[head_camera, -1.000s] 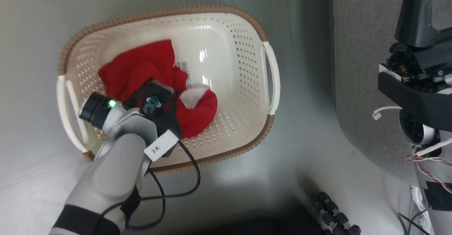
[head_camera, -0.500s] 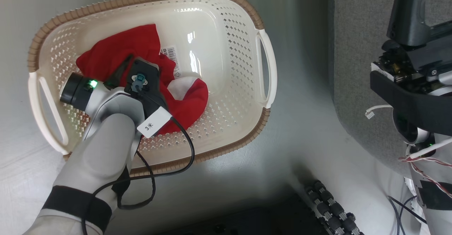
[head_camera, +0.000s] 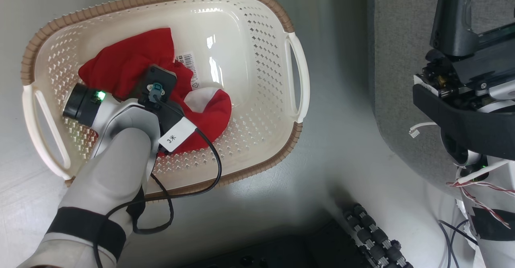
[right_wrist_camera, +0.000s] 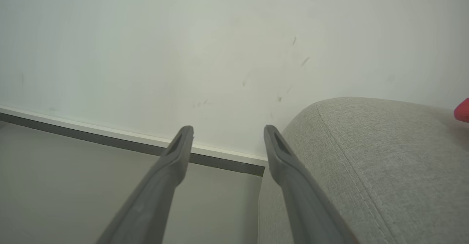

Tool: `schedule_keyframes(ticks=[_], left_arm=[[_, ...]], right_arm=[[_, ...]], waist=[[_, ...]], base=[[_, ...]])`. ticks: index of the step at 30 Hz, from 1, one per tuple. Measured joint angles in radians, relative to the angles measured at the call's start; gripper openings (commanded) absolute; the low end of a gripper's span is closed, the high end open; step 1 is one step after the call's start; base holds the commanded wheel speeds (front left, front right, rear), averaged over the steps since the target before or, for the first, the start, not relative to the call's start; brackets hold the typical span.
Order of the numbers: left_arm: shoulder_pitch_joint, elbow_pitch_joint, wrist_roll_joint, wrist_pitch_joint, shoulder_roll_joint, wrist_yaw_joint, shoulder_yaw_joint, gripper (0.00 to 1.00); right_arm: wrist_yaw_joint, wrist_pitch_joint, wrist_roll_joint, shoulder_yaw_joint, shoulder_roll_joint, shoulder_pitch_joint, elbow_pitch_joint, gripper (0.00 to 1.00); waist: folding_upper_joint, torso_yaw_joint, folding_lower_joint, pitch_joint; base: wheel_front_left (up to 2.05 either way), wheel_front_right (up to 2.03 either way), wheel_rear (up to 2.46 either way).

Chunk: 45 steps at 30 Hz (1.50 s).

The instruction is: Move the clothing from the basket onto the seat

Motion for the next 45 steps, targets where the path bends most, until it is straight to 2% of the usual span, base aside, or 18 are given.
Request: schedule_keyframes(ticks=[8,22,30,45], left_arm=[[-0.013,0.014,-0.002,-0.051,-0.013,-0.007,-0.007,0.0],[0.037,-0.015,-0.073,-0.21,-0.04,-0.085,0.007,0.0],[0.109,-0.086,-0.097,-0.23,-0.047,-0.143,-0.004,0.0],[0.142,-0.301,-0.145,-0.231,-0.051,-0.182,-0.028,0.0]], right_arm=[[0.002,0.0,-0.001,-0.002,0.004,-0.001,0.047,1.0],[0.036,0.0,-0.004,0.033,0.023,0.005,0.212,1.0],[0.044,0.0,0.009,0.021,0.023,0.051,0.277,1.0],[0.053,0.0,0.038,-0.017,0.016,0.159,0.355,1.0]], waist=[[0.0,-0.003,0.0,-0.015],[0.0,0.031,0.0,-0.145],[0.0,0.069,-0.0001,-0.267],[-0.0001,0.132,-0.0001,-0.487]], base=[[0.0,0.0,0.0],[0.0,0.0,0.0],[0.0,0.0,0.0],[0.0,0.0,0.0]])
